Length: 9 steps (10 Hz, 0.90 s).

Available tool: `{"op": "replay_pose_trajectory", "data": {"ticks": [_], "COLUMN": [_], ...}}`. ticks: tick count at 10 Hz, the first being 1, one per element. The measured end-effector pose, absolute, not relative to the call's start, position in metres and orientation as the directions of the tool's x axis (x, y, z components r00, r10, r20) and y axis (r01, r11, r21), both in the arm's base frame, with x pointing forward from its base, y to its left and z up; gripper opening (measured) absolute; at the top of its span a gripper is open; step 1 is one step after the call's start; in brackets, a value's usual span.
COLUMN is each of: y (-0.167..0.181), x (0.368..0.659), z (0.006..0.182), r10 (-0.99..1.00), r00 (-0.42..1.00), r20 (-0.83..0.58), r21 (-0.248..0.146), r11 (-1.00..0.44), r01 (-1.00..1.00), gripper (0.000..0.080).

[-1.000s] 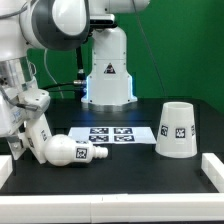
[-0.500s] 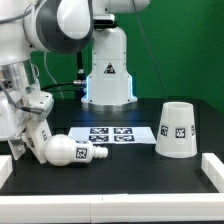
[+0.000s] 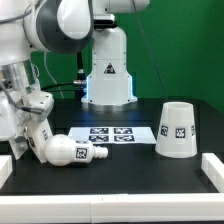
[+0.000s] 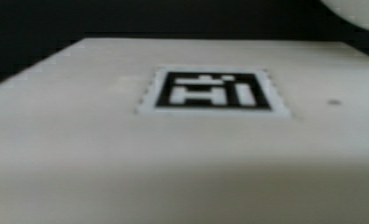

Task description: Assemble lamp

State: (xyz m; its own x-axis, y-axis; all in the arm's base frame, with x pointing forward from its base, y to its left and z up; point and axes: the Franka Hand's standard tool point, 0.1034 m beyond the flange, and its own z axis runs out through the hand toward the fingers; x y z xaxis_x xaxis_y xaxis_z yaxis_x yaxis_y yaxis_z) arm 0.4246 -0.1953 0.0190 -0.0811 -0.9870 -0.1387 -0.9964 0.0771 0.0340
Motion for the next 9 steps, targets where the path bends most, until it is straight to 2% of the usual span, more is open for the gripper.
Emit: {"op": "replay_pose_trajectory", "data": {"ticks": [4,5,7,9], "y": [-0.198,-0.202,-0.219,-0.206], "x": [0.424,0.421,0.426,0.443], "z": [0.02,0.027,0.057,0.084], "r10": [-0.988,-0.985,-0.978,-0.967], "r00": [-0.064,-0.038,-0.02,0.046], "r20": [-0.142,-0.168,-0.21,-0.251], "r21": [0.033,0.033,-0.004,-0.026], "r11": [0.06,0.033,0.022,-0.041], "r01": [-0.998,-0.999,-1.0,-0.999], "gripper": [0.031,0.031,0.031,0.031]}}
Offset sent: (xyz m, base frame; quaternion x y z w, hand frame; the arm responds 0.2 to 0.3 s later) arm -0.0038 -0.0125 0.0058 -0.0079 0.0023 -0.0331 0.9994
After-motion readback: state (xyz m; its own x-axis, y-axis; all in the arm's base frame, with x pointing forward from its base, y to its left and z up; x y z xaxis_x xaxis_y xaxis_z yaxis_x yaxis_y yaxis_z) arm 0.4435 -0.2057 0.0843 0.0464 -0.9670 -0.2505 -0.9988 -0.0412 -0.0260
